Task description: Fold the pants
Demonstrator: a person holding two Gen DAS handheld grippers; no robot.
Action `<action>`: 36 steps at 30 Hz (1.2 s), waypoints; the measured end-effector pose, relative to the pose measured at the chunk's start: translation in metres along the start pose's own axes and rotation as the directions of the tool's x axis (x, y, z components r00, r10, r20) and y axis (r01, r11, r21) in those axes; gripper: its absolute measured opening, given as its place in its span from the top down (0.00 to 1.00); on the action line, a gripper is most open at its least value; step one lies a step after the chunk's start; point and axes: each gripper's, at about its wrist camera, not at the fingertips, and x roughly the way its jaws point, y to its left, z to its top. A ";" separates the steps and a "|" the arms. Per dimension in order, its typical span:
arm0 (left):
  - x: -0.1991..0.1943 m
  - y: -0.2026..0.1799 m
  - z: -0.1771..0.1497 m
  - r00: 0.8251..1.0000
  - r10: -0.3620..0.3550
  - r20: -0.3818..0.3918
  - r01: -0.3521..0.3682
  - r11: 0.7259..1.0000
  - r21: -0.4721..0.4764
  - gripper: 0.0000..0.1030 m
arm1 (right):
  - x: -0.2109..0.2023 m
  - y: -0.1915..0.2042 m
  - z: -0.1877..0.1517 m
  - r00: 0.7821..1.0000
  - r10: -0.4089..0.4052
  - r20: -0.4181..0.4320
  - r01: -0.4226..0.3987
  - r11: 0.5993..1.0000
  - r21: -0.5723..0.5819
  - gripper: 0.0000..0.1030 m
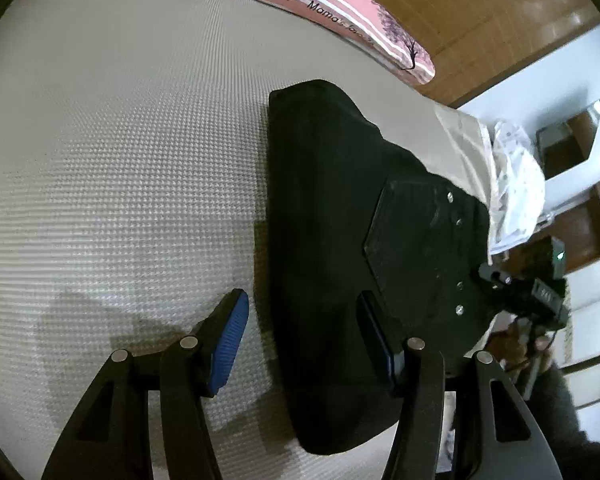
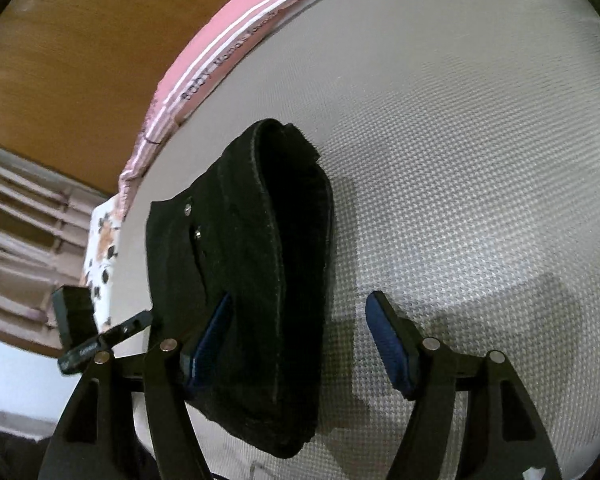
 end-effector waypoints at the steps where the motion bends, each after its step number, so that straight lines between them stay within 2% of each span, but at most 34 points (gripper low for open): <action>1: 0.001 0.001 0.002 1.000 -0.011 -0.004 0.011 1.000 -0.007 0.45 | 0.001 -0.002 0.000 1.000 0.017 -0.007 -0.017 1.000 0.002 0.35; 12: 0.010 0.006 0.019 0.997 -0.073 -0.037 0.072 0.997 -0.014 0.44 | 0.020 -0.004 0.012 0.981 0.173 -0.091 -0.175 0.985 -0.010 0.34; 15: 0.014 0.003 0.025 0.996 -0.085 -0.037 0.086 0.996 0.011 0.41 | 0.031 0.004 0.021 0.975 0.184 -0.124 -0.189 0.981 -0.031 0.34; 21: 0.018 -0.008 0.026 0.997 -0.067 -0.031 0.069 0.995 0.071 0.36 | 0.036 0.004 0.025 0.970 0.215 -0.113 -0.219 0.976 -0.020 0.35; 24: 0.018 -0.013 0.019 0.997 -0.052 -0.053 0.057 0.993 0.102 0.36 | 0.039 0.007 0.022 0.975 0.199 -0.100 -0.203 0.978 -0.036 0.41; 27: 0.017 -0.013 0.008 0.995 -0.068 -0.067 0.073 0.995 0.074 0.42 | 0.042 0.005 0.022 0.977 0.191 -0.094 -0.193 0.981 -0.019 0.52; 30: 0.015 -0.010 0.007 0.996 -0.060 -0.063 0.063 0.997 0.048 0.51 | 0.041 -0.003 0.021 0.974 0.210 -0.086 -0.210 0.978 0.014 0.58; 33: 0.016 -0.001 0.011 0.994 -0.084 -0.073 0.083 0.996 -0.019 0.59 | 0.043 -0.002 0.021 0.975 0.208 -0.078 -0.207 0.978 0.023 0.58; 36: 0.017 -0.003 0.013 0.995 -0.056 -0.079 0.054 0.998 -0.032 0.62 | 0.041 -0.004 0.021 0.976 0.205 -0.073 -0.203 0.979 0.038 0.58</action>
